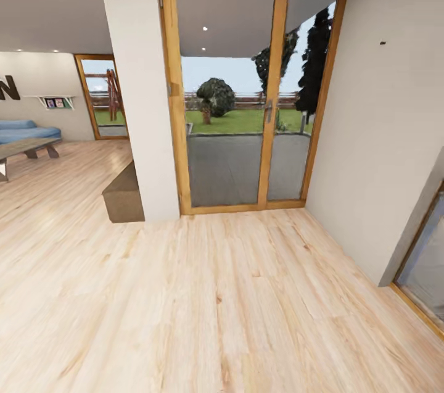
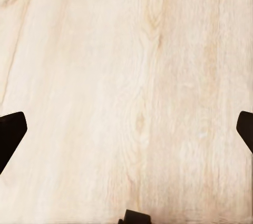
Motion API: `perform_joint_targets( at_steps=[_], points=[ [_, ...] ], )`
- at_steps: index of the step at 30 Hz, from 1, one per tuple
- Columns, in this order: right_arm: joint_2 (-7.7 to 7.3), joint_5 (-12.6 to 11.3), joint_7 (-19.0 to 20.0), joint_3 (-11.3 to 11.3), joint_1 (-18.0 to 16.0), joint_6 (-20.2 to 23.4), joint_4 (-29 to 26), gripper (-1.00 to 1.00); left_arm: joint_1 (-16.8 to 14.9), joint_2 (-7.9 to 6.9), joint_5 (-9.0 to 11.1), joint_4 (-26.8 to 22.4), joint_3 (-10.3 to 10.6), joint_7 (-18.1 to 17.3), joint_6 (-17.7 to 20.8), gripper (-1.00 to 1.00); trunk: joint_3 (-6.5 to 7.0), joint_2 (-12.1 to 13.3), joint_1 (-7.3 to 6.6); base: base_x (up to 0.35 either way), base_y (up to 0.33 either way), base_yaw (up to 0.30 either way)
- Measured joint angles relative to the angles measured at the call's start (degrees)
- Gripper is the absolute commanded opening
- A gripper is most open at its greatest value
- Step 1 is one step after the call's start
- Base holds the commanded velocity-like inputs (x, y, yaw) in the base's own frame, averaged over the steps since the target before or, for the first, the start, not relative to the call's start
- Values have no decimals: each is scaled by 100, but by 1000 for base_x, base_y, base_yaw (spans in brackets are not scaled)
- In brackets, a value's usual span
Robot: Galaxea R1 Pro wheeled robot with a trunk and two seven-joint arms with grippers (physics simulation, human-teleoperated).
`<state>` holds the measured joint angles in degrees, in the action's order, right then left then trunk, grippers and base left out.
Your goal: In the kitchen, take the Vidalia onion out of the sink, dice it on the chopping board with the paring knife, put the diced onion into the bowl on the countertop, then place both the paring knife and the chopping board into the sink.
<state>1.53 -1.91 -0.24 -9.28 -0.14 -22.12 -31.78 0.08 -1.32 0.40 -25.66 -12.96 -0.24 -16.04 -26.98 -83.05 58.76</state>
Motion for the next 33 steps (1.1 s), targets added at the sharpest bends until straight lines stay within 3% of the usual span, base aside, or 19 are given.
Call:
perform_joint_targets(
  at_steps=[24,33],
  points=[
    [0,0,0,0,0,7,7,100,0,9,-8,46,2,1,8,100,0,0,0,-332,0,-275],
    [1,0,1,-2,-1,8,4,100,0,7,-8,46,5,1,8,100,0,-1,-3,-150,0,-275]
  ],
)
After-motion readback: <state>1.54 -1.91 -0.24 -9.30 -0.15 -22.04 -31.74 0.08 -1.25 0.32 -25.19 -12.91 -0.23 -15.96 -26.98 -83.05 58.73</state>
